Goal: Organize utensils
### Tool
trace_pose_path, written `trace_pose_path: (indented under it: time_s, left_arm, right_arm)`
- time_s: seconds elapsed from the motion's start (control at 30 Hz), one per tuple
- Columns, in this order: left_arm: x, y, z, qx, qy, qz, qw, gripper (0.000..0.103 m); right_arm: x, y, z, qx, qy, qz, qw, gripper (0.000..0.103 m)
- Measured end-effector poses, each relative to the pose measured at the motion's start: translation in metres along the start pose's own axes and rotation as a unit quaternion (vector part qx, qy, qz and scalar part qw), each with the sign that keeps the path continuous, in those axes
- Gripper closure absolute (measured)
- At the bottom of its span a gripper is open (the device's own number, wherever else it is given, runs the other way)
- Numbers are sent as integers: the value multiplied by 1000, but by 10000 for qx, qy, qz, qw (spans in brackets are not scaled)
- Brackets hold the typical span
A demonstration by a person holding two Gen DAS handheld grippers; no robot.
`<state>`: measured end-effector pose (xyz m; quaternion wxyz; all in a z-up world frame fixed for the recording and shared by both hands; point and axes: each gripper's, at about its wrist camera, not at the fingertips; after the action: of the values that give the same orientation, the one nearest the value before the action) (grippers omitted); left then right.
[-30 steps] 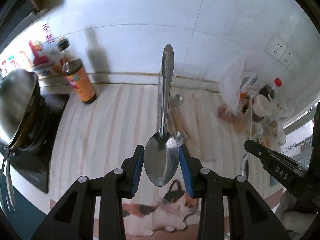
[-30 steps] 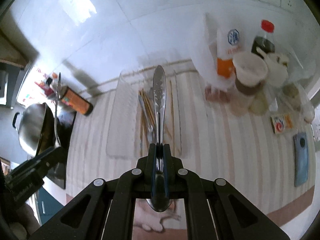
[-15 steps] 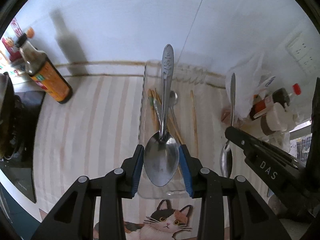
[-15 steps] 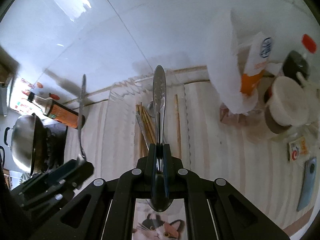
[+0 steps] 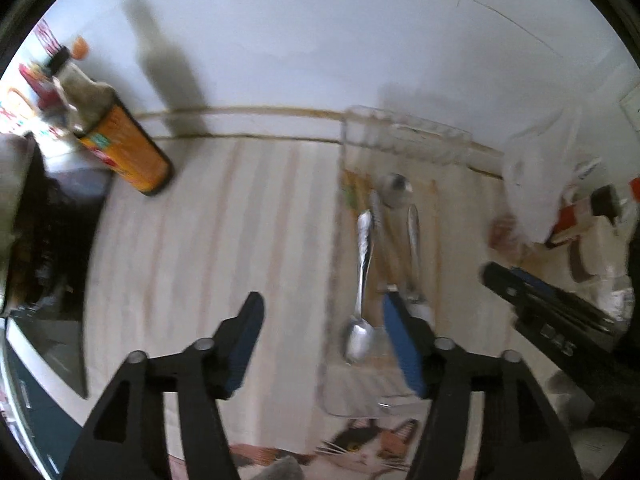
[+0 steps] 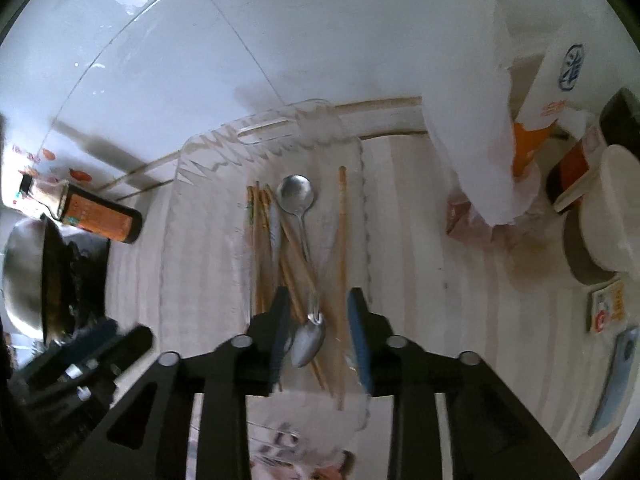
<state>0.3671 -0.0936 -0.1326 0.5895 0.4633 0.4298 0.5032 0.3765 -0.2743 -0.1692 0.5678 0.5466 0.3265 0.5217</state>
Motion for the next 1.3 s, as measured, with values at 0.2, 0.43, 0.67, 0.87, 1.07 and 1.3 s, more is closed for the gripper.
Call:
trace_pose_path:
  time_s: [0.2,0.43,0.67,0.87,1.07,1.3]
  left_arm:
    - [10,3,-14,-461,-62,629,9969,10]
    - [14,1,-32,-496,-11,763,9959,0]
    - [12,15,-50,-654,216,824,9942,0]
    - [13,46,-75,-869,287,744,9930,0]
    - [17,95,-108,-1242,189,616,9902,0]
    - [33,157,-157,-1739,89,458,9837,0]
  right_arm:
    - [0,16,-29,-304,286,-719,9965,32]
    - [0,25,-63,-520,493,-1360,9881,2]
    - [-3,44,-79,-797,573,-1466,9843,0]
    - [0,77,-100,-1109,561,-1450,9816,0]
    - [12,128,-136,-1558,498,-1426,9762,0]
    - [34,193,-199,-2068,366,-1394,9677,0]
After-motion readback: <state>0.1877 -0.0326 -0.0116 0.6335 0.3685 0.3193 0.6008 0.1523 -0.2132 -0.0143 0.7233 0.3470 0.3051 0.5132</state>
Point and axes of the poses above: each gripper's, at about its wrist camera, not at the fingertips, and y roughly against the way its jaws point, x to its left, z to its top, and after that the axes turned 3 degrees about x, right-handed
